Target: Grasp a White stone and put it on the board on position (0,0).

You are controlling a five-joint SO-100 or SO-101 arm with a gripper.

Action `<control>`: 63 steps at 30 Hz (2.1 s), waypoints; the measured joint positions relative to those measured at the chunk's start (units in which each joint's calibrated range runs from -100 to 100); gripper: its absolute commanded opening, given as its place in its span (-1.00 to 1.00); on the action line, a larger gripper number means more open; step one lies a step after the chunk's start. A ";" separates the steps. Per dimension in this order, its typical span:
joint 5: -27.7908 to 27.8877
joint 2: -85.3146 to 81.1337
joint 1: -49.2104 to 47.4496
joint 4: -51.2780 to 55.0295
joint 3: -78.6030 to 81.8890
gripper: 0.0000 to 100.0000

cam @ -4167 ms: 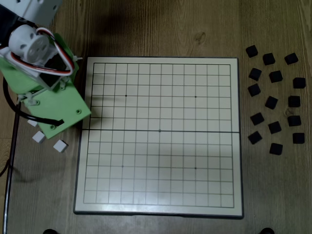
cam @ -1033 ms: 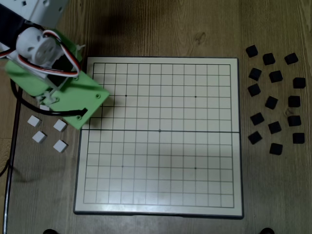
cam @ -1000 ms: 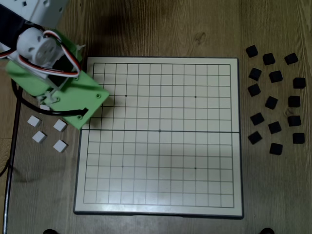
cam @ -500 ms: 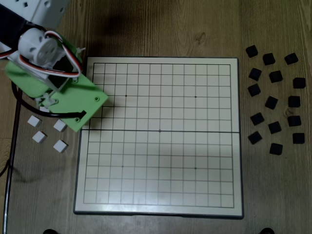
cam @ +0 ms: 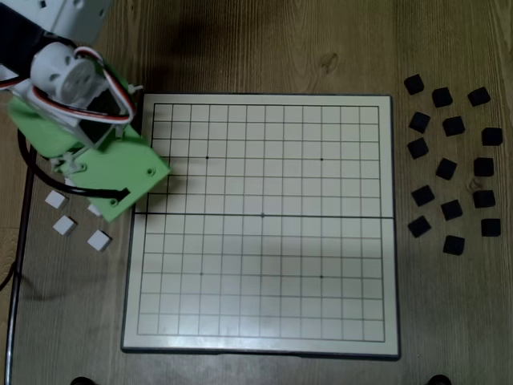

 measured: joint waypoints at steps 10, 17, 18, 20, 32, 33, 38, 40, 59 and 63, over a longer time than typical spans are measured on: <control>-4.88 0.82 0.00 -1.59 0.63 -0.75; -3.91 1.10 0.11 -3.01 1.52 -0.81; -3.91 1.00 0.11 -3.01 1.70 -0.84; -3.86 1.00 0.11 -3.09 2.06 -0.87; -6.84 0.64 0.32 -3.73 2.41 -0.88; -7.47 0.46 0.32 -3.65 2.50 -0.88; -11.58 -0.55 0.32 -2.14 2.59 -0.88; -13.19 -1.46 0.32 -0.08 2.68 -0.88; -28.57 -20.91 -7.33 17.77 -4.74 -0.88; -33.50 -25.30 -11.54 20.15 -4.92 -0.88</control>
